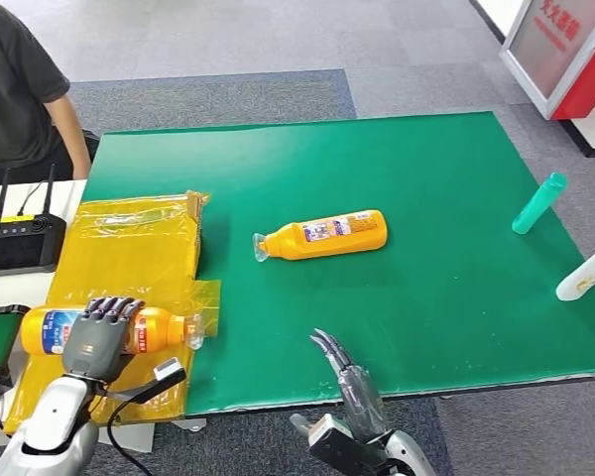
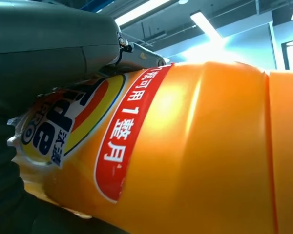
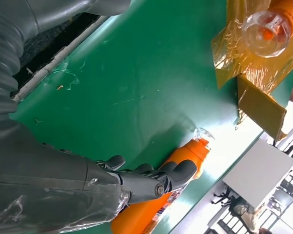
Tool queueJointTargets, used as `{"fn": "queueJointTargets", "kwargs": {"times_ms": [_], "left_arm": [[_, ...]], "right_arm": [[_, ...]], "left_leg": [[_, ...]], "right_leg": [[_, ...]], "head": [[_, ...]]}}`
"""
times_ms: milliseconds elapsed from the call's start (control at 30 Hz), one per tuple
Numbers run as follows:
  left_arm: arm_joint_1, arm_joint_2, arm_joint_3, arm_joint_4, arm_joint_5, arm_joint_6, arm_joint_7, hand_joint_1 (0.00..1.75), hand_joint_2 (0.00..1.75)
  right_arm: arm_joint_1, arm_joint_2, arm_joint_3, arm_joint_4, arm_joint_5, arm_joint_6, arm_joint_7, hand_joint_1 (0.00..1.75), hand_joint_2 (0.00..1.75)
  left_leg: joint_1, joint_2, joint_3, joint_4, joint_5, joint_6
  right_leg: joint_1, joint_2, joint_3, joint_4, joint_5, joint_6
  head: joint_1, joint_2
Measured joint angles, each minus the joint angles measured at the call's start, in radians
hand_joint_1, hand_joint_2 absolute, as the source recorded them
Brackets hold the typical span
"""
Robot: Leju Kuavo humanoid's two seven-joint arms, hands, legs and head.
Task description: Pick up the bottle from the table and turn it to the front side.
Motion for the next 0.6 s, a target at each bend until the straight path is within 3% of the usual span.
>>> {"fn": "queueJointTargets", "kwargs": {"times_ms": [167, 367, 600], "left_arm": [[-0.034, -0.064, 0.044, 0.039, 0.02, -0.009, -0.019, 0.0, 1.75], [-0.069, -0.143, 0.091, 0.063, 0.011, -0.065, 0.022, 0.0, 1.75], [-0.079, -0.199, 0.121, 0.083, 0.001, -0.109, 0.041, 0.0, 1.75]], "right_arm": [[-0.001, -0.001, 0.005, 0.0, -0.003, 0.001, 0.002, 0.0, 1.75], [-0.001, -0.001, 0.009, 0.0, -0.003, 0.007, 0.008, 0.0, 1.75], [-0.001, -0.001, 0.01, 0.0, -0.003, 0.017, 0.009, 0.0, 1.75]], "left_leg": [[0.0, 0.0, 0.0, 0.0, 0.0, 0.0], [0.0, 0.0, 0.0, 0.0, 0.0, 0.0], [0.0, 0.0, 0.0, 0.0, 0.0, 0.0]], "right_leg": [[0.0, 0.0, 0.0, 0.0, 0.0, 0.0], [0.0, 0.0, 0.001, 0.0, 0.0, 0.0], [0.0, 0.0, 0.001, 0.0, 0.0, 0.0]], "head": [[0.0, 0.0], [0.0, 0.0], [0.0, 0.0]]}}
